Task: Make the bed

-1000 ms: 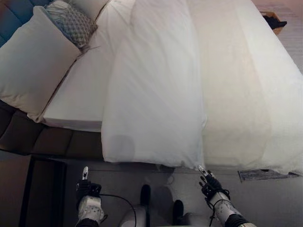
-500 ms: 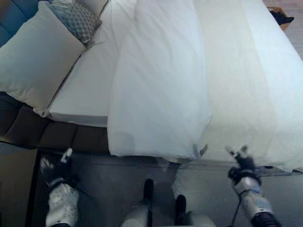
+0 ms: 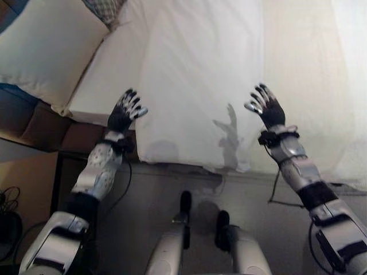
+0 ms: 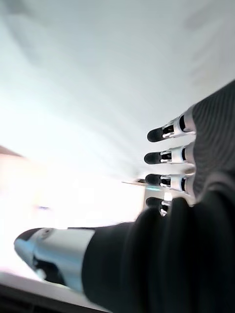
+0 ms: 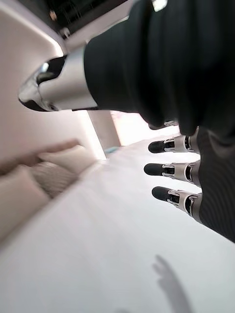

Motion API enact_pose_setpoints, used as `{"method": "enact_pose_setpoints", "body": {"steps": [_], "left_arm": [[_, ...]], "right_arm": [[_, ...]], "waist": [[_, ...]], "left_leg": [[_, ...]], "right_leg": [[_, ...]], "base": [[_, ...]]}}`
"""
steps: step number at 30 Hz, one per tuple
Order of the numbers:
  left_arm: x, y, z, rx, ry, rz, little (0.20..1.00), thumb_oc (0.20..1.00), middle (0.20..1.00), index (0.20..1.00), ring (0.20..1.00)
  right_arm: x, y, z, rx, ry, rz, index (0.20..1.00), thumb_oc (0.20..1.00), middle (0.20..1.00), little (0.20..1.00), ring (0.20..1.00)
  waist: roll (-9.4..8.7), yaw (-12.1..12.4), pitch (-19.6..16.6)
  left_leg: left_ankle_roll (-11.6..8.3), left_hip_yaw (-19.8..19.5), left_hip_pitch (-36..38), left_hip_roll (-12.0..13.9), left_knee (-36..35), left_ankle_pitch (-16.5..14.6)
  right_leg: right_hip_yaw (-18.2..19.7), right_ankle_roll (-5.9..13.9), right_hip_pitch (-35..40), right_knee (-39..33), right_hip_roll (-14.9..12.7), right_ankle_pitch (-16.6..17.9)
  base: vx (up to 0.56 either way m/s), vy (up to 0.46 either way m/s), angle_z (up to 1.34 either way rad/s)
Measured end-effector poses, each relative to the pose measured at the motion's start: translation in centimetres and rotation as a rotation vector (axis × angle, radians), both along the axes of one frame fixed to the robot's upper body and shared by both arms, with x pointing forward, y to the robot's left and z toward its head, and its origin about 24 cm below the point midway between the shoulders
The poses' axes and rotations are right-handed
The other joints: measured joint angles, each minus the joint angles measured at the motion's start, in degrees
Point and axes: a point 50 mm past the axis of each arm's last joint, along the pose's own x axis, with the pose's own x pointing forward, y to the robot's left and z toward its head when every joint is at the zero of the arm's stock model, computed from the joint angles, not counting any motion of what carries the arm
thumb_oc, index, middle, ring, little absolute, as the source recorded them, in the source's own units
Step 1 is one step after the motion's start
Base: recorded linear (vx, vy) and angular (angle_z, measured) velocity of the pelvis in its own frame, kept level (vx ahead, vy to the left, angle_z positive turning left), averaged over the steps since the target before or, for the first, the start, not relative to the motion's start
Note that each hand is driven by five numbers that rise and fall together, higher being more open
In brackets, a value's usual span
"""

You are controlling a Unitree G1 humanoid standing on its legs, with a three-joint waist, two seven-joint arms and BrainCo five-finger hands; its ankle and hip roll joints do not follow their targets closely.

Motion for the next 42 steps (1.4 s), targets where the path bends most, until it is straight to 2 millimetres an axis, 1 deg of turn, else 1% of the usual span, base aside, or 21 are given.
{"method": "enact_pose_setpoints", "body": {"steps": [1,2,4,5,6,8,9,10,11,12,13,15,19,21,22,24,27,33,35,37,42], "left_arm": [[0.4,-0.8,1.4,-0.009,-0.03,-0.025,1.0,1.0,1.0,1.0,1.0],[1.2,-1.2,2.9,-0.042,-0.049,-0.029,1.0,1.0,1.0,1.0,1.0],[2.1,-1.5,3.7,-0.127,-0.03,-0.022,1.0,1.0,1.0,1.0,1.0],[2.1,-1.5,3.6,-0.172,-0.026,-0.025,1.0,1.0,1.0,1.0,1.0],[2.2,-1.4,3.5,-0.194,-0.018,-0.025,1.0,1.0,1.0,1.0,1.0],[2.7,-1.4,2.6,-0.255,0.031,-0.002,1.0,1.0,1.0,1.0,1.0],[3.0,-1.8,2.1,-0.293,0.062,0.003,1.0,1.0,1.0,1.0,1.0],[3.1,-2.0,2.0,-0.307,0.067,-0.003,1.0,1.0,1.0,1.0,1.0],[3.1,-2.2,2.3,-0.333,0.065,-0.009,1.0,1.0,1.0,1.0,1.0],[3.2,-2.1,2.4,-0.343,0.065,-0.007,1.0,1.0,1.0,1.0,1.0],[3.4,-1.8,2.2,-0.369,0.083,0.015,1.0,1.0,1.0,1.0,1.0],[3.8,-1.5,1.9,-0.43,0.112,0.041,1.0,1.0,1.0,1.0,1.0],[4.3,-0.9,2.7,-0.45,0.099,0.089,1.0,1.0,1.0,1.0,1.0],[4.5,-0.6,3.6,-0.456,0.084,0.113,1.0,1.0,1.0,1.0,1.0],[4.6,-0.5,3.7,-0.461,0.086,0.126,1.0,1.0,1.0,1.0,1.0],[4.9,0.3,3.2,-0.468,0.122,0.184,1.0,1.0,1.0,1.0,1.0],[5.1,0.8,2.5,-0.467,0.153,0.217,1.0,1.0,1.0,1.0,1.0],[4.9,2.7,-0.9,-0.492,0.256,0.322,1.0,1.0,1.0,1.0,1.0],[4.6,3.5,-2.5,-0.509,0.312,0.376,1.0,1.0,1.0,1.0,1.0],[4.4,3.9,-3.4,-0.517,0.337,0.405,1.0,1.0,1.0,1.0,1.0],[4.1,4.0,-4.3,-0.521,0.358,0.436,1.0,1.0,1.0,1.0,1.0]], "right_arm": [[0.2,2.0,0.9,0.014,-0.016,0.069,1.0,1.0,1.0,1.0,1.0],[0.5,3.6,2.4,0.035,-0.036,0.116,1.0,1.0,1.0,1.0,1.0],[0.9,5.1,3.6,0.074,-0.041,0.15,1.0,1.0,1.0,1.0,1.0],[0.9,5.5,4.2,0.105,-0.048,0.162,1.0,1.0,1.0,1.0,1.0],[1.0,5.7,4.5,0.121,-0.054,0.166,1.0,1.0,1.0,1.0,1.0],[1.6,5.4,4.5,0.154,-0.032,0.136,1.0,1.0,1.0,1.0,1.0],[2.0,5.2,4.3,0.18,-0.004,0.111,1.0,1.0,1.0,1.0,1.0],[2.1,5.2,4.5,0.203,-0.004,0.11,1.0,1.0,1.0,1.0,1.0],[2.1,5.3,5.4,0.236,-0.02,0.114,1.0,1.0,1.0,1.0,1.0],[2.2,5.6,5.7,0.251,-0.022,0.119,1.0,1.0,1.0,1.0,1.0],[2.6,6.0,5.8,0.276,-0.002,0.108,1.0,1.0,1.0,1.0,1.0],[3.1,6.0,6.0,0.298,0.027,0.076,1.0,1.0,1.0,1.0,1.0],[3.8,5.3,6.2,0.295,0.046,0.01,1.0,1.0,1.0,1.0,1.0],[4.4,3.9,6.2,0.294,0.067,-0.07,1.0,1.0,1.0,1.0,1.0],[4.6,3.6,6.0,0.294,0.085,-0.095,1.0,1.0,1.0,1.0,1.0],[5.2,2.2,4.4,0.278,0.161,-0.186,1.0,1.0,1.0,1.0,1.0],[5.4,1.3,3.8,0.203,0.189,-0.234,1.0,1.0,1.0,1.0,1.0],[5.7,-0.6,1.7,0.158,0.269,-0.349,1.0,1.0,1.0,1.0,1.0],[5.7,-1.5,0.3,0.143,0.328,-0.413,1.0,1.0,1.0,1.0,1.0],[5.6,-1.8,-0.9,0.161,0.364,-0.434,1.0,1.0,1.0,1.0,1.0],[4.9,-2.4,-4.7,0.162,0.47,-0.472,1.0,1.0,1.0,1.0,1.0]], "waist": [[-0.56,-0.6,0.9],[-1.13,-0.5,2.1],[-0.78,-0.3,3.0],[-0.77,0.2,3.0],[-0.94,0.0,3.1],[-1.05,0.0,3.5],[-0.85,-1.1,3.7],[-0.91,-1.6,3.7],[-1.01,-1.5,3.7],[-1.0,-1.5,3.7],[-1.0,-1.6,3.8],[-1.02,-1.5,3.8],[-1.03,-1.7,3.8],[-1.04,-1.6,3.8],[-1.03,-1.6,3.8],[-1.06,-1.7,3.8],[-1.06,-1.8,3.8],[-1.05,-1.7,3.8],[-1.04,-1.6,3.8],[-1.04,-1.7,3.8],[-1.04,-1.7,3.8]], "left_leg": [[0.86,0.8,-2.0,-1.0,2.5,-1.6],[1.14,2.0,-4.8,-0.6,6.2,-2.9],[1.76,3.2,-7.8,0.0,8.4,-3.4],[1.92,4.1,-9.0,0.7,7.1,-3.2],[2.1,4.5,-9.5,1.0,6.2,-2.6],[2.33,3.6,-10.1,0.6,3.6,-0.9],[2.22,2.5,-10.7,0.2,2.7,-0.1],[2.29,2.5,-11.1,0.2,1.9,0.2],[2.39,2.5,-12.1,0.1,0.5,1.9],[1.98,2.3,-12.8,0.0,0.0,1.6],[2.15,1.9,-13.4,0.1,-1.0,2.8],[1.93,1.2,-14.9,0.4,-1.2,3.1],[1.35,-0.3,-18.1,0.5,-1.2,3.8],[1.06,-0.4,-21.1,0.5,-0.9,4.2],[1.03,-0.5,-21.8,0.4,-0.8,4.3],[0.91,-0.5,-23.8,0.4,-0.5,4.4],[0.85,-0.5,-25.3,0.4,-0.3,4.6],[0.52,-1.0,-27.3,0.0,0.2,4.7],[0.43,-1.0,-28.3,-0.2,0.7,4.6],[0.31,-1.1,-28.7,-0.2,0.7,4.5],[0.19,-1.1,-29.0,-0.2,0.6,4.6]], "right_leg": [[1.0,0.57,-2.0,1.7,-0.5,0.0],[2.3,1.11,-4.7,3.8,-0.8,-0.4],[3.0,1.08,-6.9,2.5,-0.5,1.1],[3.1,1.71,-8.0,0.0,0.1,2.4],[3.2,1.86,-8.8,-1.0,0.4,4.1],[4.2,1.94,-9.1,-3.6,1.5,5.6],[5.7,2.29,-9.3,-4.4,1.7,5.6],[5.5,2.35,-10.0,-4.4,1.6,5.6],[5.5,2.43,-11.5,-4.5,1.7,5.9],[5.3,2.37,-12.4,-4.4,1.6,5.8],[5.1,2.15,-13.1,-4.7,1.8,6.1],[4.4,1.97,-14.6,-4.6,1.9,6.0],[2.9,1.67,-17.7,-3.9,2.0,5.8],[2.7,1.28,-21.0,-2.5,1.9,5.5],[2.7,1.12,-21.8,-2.1,1.8,5.4],[2.5,1.05,-24.0,-1.4,1.8,5.4],[2.5,1.0,-25.7,-0.7,1.7,5.4],[2.1,0.13,-28.1,1.0,1.2,4.7],[2.0,0.04,-29.2,1.9,1.0,4.4],[2.0,0.03,-29.6,2.1,1.0,4.4],[2.0,0.02,-30.1,2.4,0.9,4.4]], "base": [[0.06,0.189,-0.45],[0.03,0.137,-0.46],[0.05,0.075,-0.53],[0.09,-0.035,-0.54],[0.1,-0.081,-0.42],[0.02,0.029,0.02],[-0.06,0.034,0.33],[0.07,-0.057,0.32],[0.08,-0.074,0.1],[0.16,-0.079,0.09],[0.06,-0.078,0.1],[0.03,-0.09,0.11],[0.03,-0.038,0.12],[0.03,-0.016,0.08],[0.03,-0.006,0.04],[0.03,-0.009,0.0],[0.04,-0.006,0.01],[0.02,0.005,0.06],[0.0,-0.004,0.05],[0.0,0.0,0.0],[0.0,0.0,0.0]]}}
